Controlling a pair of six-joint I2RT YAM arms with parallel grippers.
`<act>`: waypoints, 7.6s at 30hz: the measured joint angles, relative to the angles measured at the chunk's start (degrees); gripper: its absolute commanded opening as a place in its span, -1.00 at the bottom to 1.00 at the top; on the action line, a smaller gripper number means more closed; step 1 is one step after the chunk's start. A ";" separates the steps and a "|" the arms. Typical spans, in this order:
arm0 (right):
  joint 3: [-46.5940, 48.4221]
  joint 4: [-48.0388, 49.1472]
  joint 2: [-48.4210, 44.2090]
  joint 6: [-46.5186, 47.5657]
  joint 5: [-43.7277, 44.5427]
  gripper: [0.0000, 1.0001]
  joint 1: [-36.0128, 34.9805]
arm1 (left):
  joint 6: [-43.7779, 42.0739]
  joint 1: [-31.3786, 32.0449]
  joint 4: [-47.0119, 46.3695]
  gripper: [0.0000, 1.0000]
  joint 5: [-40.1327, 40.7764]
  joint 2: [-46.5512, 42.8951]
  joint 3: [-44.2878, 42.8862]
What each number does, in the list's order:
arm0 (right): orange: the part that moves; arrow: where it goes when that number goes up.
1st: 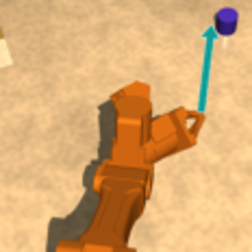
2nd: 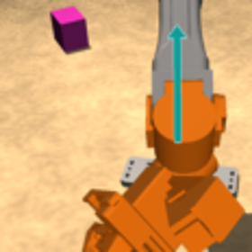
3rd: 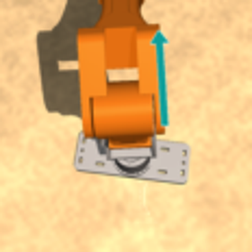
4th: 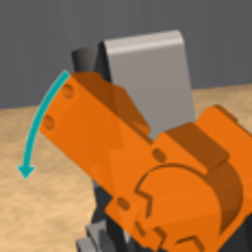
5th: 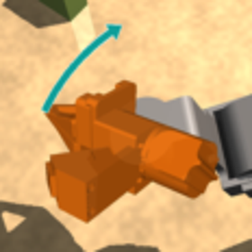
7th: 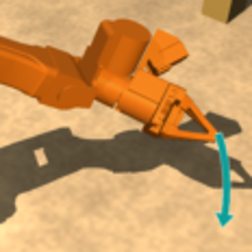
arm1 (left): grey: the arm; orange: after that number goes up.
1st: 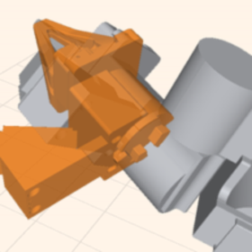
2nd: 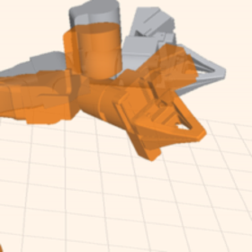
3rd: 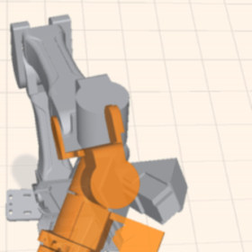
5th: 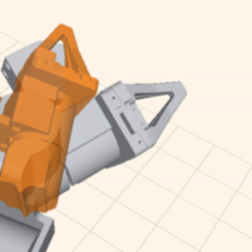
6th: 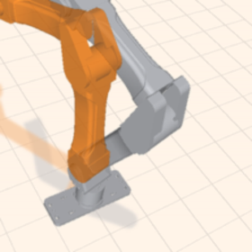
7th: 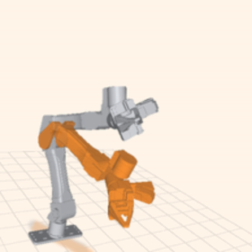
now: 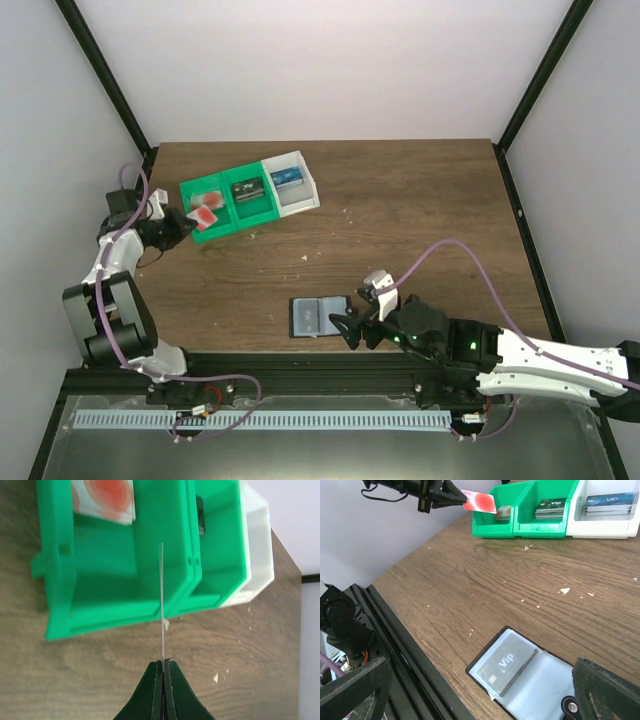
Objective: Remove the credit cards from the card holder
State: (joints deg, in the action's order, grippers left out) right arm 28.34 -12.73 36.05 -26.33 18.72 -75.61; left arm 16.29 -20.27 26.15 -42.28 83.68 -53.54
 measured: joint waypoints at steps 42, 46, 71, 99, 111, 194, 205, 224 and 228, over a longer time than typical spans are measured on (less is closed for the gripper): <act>0.48 10.32 13.25 7.65 3.91 1.00 0.00 | -3.34 4.33 8.39 -0.99 10.25 28.28 -31.17; 0.57 10.23 12.94 7.65 4.48 1.00 0.00 | -3.21 5.14 8.24 -0.96 10.84 29.66 -31.98; 0.55 10.23 10.16 7.87 8.63 1.00 0.00 | -3.30 6.56 10.40 -0.85 13.86 34.25 -38.45; 0.55 10.29 10.12 7.89 11.02 0.99 0.00 | -2.78 6.80 8.74 -0.80 18.14 36.26 -42.14; 0.55 10.16 9.16 7.21 11.56 1.00 0.00 | -0.98 6.91 6.78 -0.45 18.91 37.09 -43.80; 10.25 2.05 39.93 -22.97 -8.92 -0.30 7.93 | 24.13 40.94 -21.66 0.16 4.83 -32.26 36.09; 11.41 5.35 50.01 -23.04 -13.18 -0.46 8.44 | 28.55 41.13 -27.76 0.08 3.19 -31.34 40.94; 10.40 7.32 52.94 -23.26 -12.46 -0.83 9.60 | 31.56 42.40 -33.77 0.07 1.29 -27.36 42.95; 8.48 9.97 52.06 -23.56 -12.52 -0.90 9.66 | 31.63 44.94 -34.32 0.17 1.77 -25.11 42.71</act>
State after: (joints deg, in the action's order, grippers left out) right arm 36.82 -2.76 88.12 -49.89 6.20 -65.95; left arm 47.92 24.67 -8.16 -40.51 58.57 -10.83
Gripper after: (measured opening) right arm 0.078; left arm 0.556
